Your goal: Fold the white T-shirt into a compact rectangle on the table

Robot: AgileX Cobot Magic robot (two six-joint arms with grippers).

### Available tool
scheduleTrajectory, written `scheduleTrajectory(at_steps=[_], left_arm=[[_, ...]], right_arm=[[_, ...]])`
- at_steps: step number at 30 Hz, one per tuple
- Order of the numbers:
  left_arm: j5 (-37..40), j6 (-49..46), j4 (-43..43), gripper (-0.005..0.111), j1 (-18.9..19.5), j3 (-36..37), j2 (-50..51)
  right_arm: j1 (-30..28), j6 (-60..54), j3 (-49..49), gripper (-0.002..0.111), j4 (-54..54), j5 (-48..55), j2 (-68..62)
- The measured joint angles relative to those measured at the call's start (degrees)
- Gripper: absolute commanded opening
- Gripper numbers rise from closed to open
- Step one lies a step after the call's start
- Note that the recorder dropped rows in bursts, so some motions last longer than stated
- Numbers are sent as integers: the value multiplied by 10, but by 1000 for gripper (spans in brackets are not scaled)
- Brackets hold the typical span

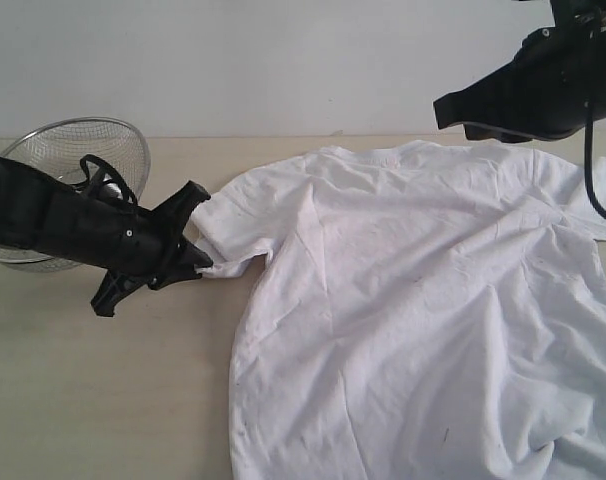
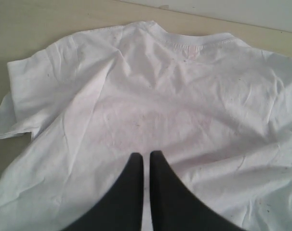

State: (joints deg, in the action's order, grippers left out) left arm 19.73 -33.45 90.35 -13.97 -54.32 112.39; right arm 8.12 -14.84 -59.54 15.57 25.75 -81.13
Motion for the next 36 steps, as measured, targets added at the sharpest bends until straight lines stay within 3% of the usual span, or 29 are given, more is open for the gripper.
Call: scheduleTrajectory(at_steps=[6, 12, 26, 36], left_arm=[[0, -5, -1, 5, 0, 0, 0], [0, -18, -4, 5, 4, 0, 0], [32, -55, -7, 5, 91, -23, 1], [39, -57, -29, 5, 102, -64, 1]], right_arm=[[0, 0, 0, 0, -3, 24, 0], [0, 58, 0, 0, -69, 76, 0], [0, 95, 1, 0, -105, 157, 0], [0, 95, 1, 0, -93, 158, 0]])
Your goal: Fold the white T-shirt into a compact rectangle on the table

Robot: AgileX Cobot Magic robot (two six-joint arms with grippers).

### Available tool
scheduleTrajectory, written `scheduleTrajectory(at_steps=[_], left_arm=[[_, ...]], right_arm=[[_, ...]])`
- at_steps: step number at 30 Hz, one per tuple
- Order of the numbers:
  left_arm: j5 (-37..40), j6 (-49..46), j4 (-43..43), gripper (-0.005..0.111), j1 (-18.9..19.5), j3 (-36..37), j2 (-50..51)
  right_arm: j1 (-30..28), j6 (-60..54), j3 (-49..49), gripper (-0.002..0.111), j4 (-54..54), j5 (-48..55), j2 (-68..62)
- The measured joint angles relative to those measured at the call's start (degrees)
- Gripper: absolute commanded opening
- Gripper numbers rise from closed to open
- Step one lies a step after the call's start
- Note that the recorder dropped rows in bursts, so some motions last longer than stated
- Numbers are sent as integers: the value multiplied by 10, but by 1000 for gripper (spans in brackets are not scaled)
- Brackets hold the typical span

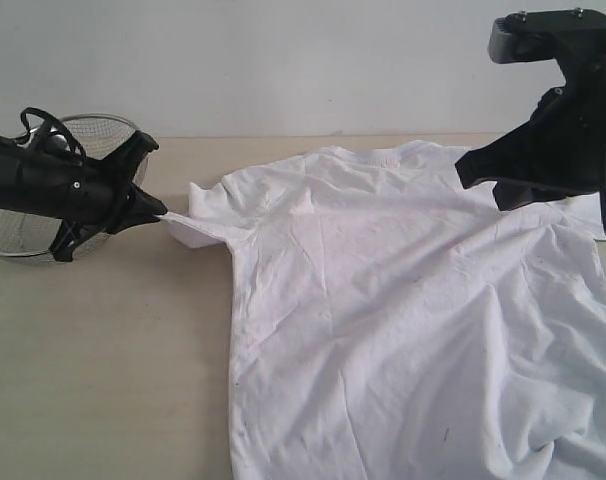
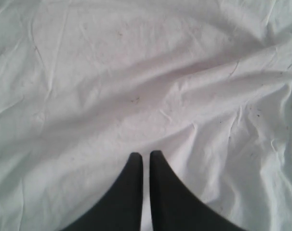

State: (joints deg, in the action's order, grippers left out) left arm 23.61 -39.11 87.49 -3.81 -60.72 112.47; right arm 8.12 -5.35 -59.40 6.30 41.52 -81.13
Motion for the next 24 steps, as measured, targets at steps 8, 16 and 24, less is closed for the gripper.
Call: scheduleTrajectory(at_steps=[8, 16, 24], left_arm=[[30, 0, -1, 5, 5, -3, 0], [83, 0, -2, 53, 5, -3, 0], [105, 0, -4, 56, 5, -3, -22]], right_arm=[[0, 0, 0, 0, 0, 4, 0], [0, 0, 0, 0, 0, 4, 0], [0, -1, 0, 0, 0, 3, 0]])
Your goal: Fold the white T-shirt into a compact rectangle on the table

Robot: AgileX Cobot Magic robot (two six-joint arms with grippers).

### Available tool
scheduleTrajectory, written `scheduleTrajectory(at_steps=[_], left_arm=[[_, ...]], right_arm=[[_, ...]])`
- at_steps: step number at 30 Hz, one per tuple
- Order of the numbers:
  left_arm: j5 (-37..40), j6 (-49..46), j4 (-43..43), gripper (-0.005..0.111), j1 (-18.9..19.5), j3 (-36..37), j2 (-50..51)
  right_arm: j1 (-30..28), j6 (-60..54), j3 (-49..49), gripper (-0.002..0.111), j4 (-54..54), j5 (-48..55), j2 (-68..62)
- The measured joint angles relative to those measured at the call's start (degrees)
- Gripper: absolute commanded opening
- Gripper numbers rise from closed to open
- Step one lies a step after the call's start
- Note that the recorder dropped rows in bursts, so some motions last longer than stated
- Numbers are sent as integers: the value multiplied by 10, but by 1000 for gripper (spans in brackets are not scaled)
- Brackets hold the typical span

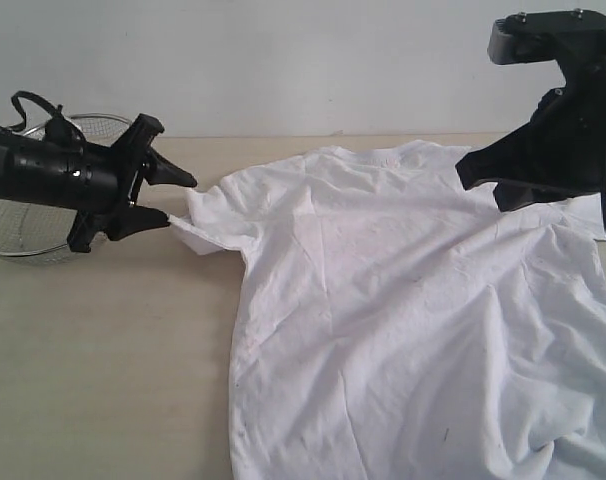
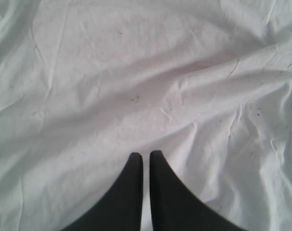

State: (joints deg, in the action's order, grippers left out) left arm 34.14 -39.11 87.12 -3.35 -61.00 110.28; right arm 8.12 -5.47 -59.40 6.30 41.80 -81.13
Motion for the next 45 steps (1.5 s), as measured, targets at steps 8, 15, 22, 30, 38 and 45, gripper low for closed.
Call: scheduleTrajectory(at_steps=[8, 15, 22, 30, 38, 45], left_arm=[[-20, 21, -103, 56, 0, 0, -80], [45, 79, -305, 34, -1, 0, -139], [139, 64, -378, 5, -11, 37, -188], [141, 22, -364, 5, -124, 91, -211], [85, 14, -362, 5, -193, 104, -212], [26, 15, -336, 5, -194, 103, -212]], right_arm=[[0, -1, 0, 0, 0, -1, 0], [-5, -1, 15, 0, -4, 45, 5], [-52, 25, 126, 0, -7, 70, 60], [-53, 37, 219, 0, 7, 154, 135], [-53, 39, 252, 0, 42, 64, 136], [-53, 12, 118, 0, 63, 1, 34]])
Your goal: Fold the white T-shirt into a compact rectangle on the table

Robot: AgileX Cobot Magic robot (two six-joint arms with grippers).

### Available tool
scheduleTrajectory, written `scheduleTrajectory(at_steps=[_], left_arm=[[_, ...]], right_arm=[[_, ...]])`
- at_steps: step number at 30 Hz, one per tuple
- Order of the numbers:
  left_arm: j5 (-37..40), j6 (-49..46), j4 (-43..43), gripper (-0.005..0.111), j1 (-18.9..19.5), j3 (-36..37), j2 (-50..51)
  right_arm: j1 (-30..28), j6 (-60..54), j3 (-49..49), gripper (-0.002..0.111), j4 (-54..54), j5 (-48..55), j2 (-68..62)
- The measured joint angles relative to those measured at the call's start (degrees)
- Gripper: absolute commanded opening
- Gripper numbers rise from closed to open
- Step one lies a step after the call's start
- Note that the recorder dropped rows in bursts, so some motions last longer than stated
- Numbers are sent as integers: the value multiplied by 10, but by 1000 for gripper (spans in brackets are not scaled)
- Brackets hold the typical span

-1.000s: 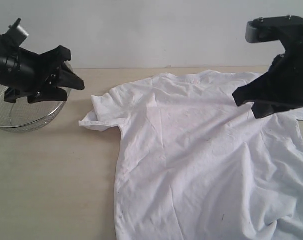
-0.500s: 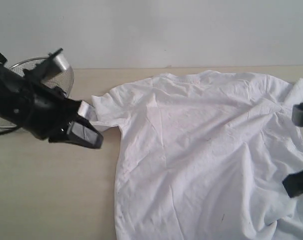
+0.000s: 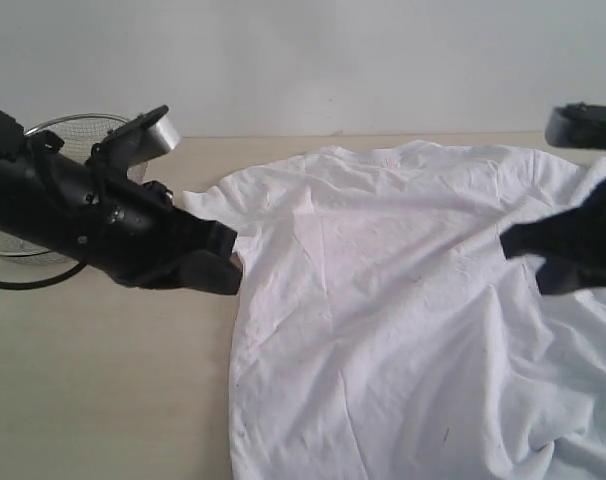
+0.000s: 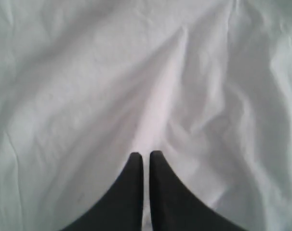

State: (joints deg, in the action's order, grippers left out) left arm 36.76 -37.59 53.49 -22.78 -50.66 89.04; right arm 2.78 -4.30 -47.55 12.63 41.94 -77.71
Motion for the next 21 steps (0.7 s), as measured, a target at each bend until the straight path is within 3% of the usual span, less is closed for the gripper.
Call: scheduleTrajectory(at_steps=[4, 9, 15, 20, 21], left_arm=[[-59, 0, 4, 5, 0, -42, 13], [-85, 0, 4, 5, 15, -166, 104], [-30, 4, -61, 5, 47, -370, 268], [19, 43, -180, 5, 68, -549, 382], [35, 55, -214, 5, 73, -616, 425]], right_arm=[[0, -31, -101, 0, 46, 0, -90], [0, -112, -138, 0, 137, 7, -143], [0, -153, -101, 0, 170, 6, -130], [0, -176, -50, 0, 191, -16, -112], [0, -188, -30, 0, 203, -28, -108]])
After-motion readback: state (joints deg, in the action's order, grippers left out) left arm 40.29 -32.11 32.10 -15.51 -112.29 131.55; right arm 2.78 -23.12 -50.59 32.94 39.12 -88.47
